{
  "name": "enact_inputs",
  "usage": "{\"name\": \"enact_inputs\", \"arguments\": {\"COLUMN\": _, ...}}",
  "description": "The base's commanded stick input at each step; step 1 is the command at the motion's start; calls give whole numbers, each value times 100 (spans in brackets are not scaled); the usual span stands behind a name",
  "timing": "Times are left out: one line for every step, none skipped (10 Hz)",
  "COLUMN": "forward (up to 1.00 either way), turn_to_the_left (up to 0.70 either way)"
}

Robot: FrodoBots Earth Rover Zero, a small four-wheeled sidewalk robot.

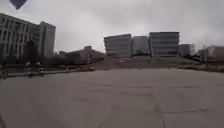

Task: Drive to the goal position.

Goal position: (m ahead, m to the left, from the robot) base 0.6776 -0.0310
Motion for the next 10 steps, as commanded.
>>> {"name": "enact_inputs", "arguments": {"forward": 70, "turn_to_the_left": -25}}
{"name": "enact_inputs", "arguments": {"forward": 70, "turn_to_the_left": -29}}
{"name": "enact_inputs", "arguments": {"forward": 70, "turn_to_the_left": -29}}
{"name": "enact_inputs", "arguments": {"forward": 70, "turn_to_the_left": -27}}
{"name": "enact_inputs", "arguments": {"forward": 70, "turn_to_the_left": -6}}
{"name": "enact_inputs", "arguments": {"forward": 70, "turn_to_the_left": 0}}
{"name": "enact_inputs", "arguments": {"forward": 70, "turn_to_the_left": 0}}
{"name": "enact_inputs", "arguments": {"forward": 70, "turn_to_the_left": 0}}
{"name": "enact_inputs", "arguments": {"forward": 70, "turn_to_the_left": 0}}
{"name": "enact_inputs", "arguments": {"forward": 70, "turn_to_the_left": 0}}
